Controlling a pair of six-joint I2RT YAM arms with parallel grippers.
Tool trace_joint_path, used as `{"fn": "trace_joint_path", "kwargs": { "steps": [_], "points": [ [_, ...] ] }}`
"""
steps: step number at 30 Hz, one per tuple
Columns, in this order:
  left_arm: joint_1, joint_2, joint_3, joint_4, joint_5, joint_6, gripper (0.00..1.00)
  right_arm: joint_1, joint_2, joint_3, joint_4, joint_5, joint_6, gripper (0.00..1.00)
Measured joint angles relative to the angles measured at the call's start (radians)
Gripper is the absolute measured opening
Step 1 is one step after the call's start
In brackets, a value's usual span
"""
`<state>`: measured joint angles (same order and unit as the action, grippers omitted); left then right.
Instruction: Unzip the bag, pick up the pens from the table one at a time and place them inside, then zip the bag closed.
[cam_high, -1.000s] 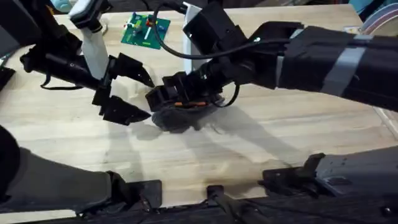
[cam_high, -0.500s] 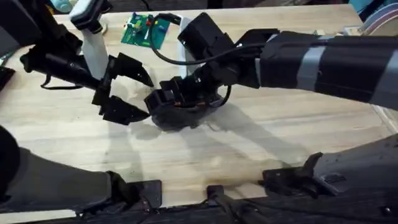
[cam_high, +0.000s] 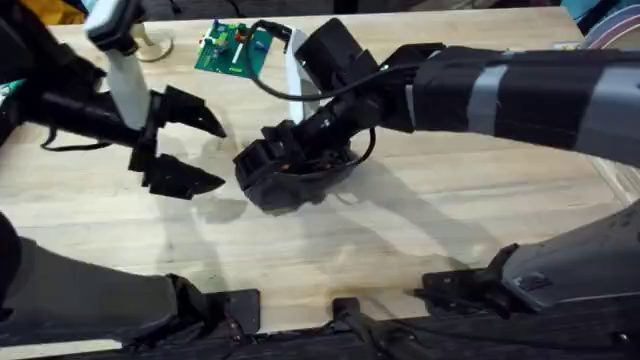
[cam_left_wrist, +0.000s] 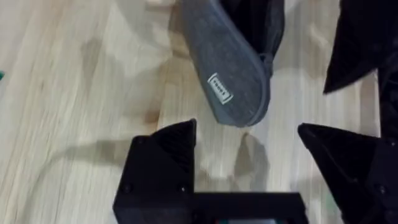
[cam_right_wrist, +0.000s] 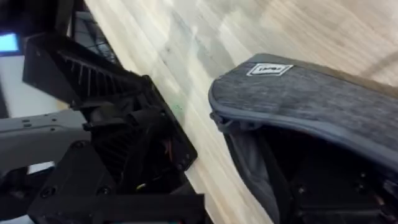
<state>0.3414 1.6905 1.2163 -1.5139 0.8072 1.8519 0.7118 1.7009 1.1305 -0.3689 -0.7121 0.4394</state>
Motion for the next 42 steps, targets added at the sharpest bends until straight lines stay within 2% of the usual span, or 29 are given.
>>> {"fn": "trace_joint_path", "kwargs": {
  "steps": [3,6,8,9,17,23,29,36,42],
  "points": [
    [0.042,0.000,0.000,0.000,0.000,0.000,0.992,-0.028,0.007,0.000,0.004,-0.045,0.000,0.997],
    [0.061,0.000,0.000,0.000,0.000,0.000,0.993,-0.050,0.007,0.000,0.034,-0.099,-0.002,0.997],
    [0.062,0.000,0.000,0.000,0.000,0.000,0.993,-0.060,0.007,0.000,0.056,-0.145,-0.002,0.997],
    [0.062,0.000,0.000,0.000,0.000,0.000,0.993,-0.075,0.007,0.000,0.076,-0.226,-0.002,0.997],
    [0.062,0.000,0.000,0.000,0.000,0.000,0.993,-0.126,0.008,0.000,0.079,-0.382,-0.002,0.996],
    [0.062,0.000,0.000,0.000,0.000,0.000,0.993,-0.152,-0.038,0.000,0.079,-0.395,-0.006,0.996],
    [0.062,0.000,0.000,0.000,0.000,0.000,0.993,-0.157,-0.140,0.000,0.080,-0.318,-0.018,0.997],
    [0.062,0.000,0.000,0.000,0.000,0.000,0.993,-0.157,-0.260,0.000,0.062,-0.104,-0.073,0.997],
    [0.062,0.000,0.000,0.000,0.000,0.000,0.993,-0.156,-0.359,0.000,-0.044,0.103,-0.218,0.997]
  ]
}}
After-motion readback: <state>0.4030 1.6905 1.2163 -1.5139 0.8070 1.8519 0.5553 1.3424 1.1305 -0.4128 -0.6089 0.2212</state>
